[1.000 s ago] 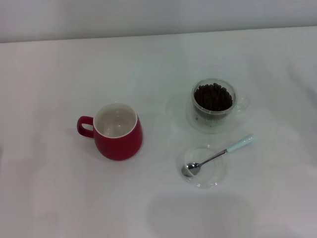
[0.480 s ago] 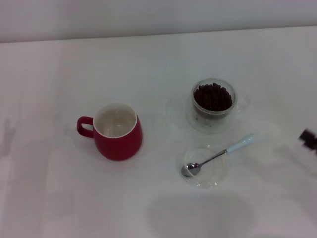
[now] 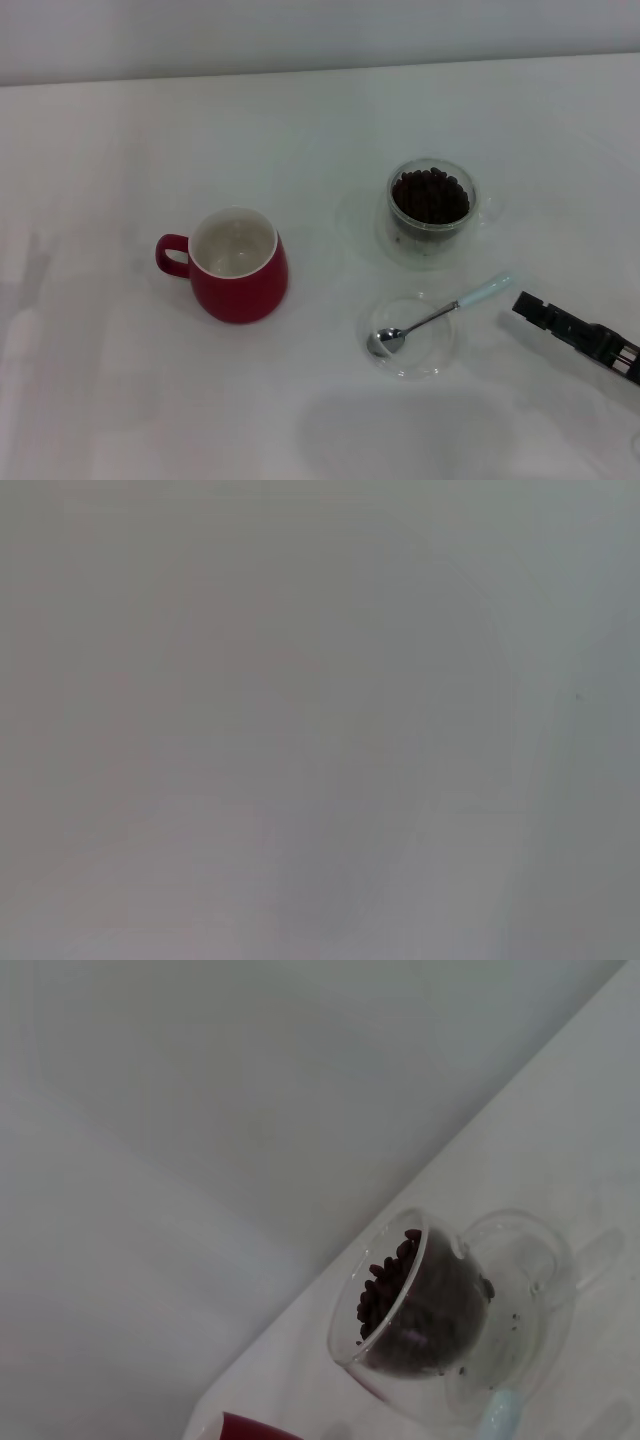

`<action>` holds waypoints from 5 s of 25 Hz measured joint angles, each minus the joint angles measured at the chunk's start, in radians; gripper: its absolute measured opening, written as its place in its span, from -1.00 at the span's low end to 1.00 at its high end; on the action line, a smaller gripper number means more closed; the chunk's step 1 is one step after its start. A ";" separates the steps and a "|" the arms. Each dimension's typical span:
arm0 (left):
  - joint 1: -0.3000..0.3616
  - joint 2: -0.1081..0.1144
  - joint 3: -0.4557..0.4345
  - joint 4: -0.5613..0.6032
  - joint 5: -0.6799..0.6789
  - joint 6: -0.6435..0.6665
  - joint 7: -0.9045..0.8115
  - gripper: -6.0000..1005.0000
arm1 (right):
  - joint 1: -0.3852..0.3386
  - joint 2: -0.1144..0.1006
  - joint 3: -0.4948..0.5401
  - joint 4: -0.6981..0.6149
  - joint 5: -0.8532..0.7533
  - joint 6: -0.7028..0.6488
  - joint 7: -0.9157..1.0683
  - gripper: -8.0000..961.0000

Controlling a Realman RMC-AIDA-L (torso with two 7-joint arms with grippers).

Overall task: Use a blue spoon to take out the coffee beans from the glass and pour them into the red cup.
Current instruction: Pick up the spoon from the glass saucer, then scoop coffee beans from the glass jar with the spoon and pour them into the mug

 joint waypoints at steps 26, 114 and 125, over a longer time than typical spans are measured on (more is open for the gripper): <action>0.006 0.000 0.000 -0.002 0.011 0.009 0.001 0.69 | 0.087 0.005 -0.020 -0.084 -0.001 0.182 0.000 0.62; 0.032 -0.003 0.000 0.011 0.046 0.043 -0.007 0.69 | 0.317 -0.128 0.056 -0.006 0.053 0.013 -0.605 -0.69; 0.017 -0.003 0.000 0.010 0.048 0.045 -0.006 0.69 | 0.303 -0.113 0.033 0.002 0.051 0.022 -0.603 -0.69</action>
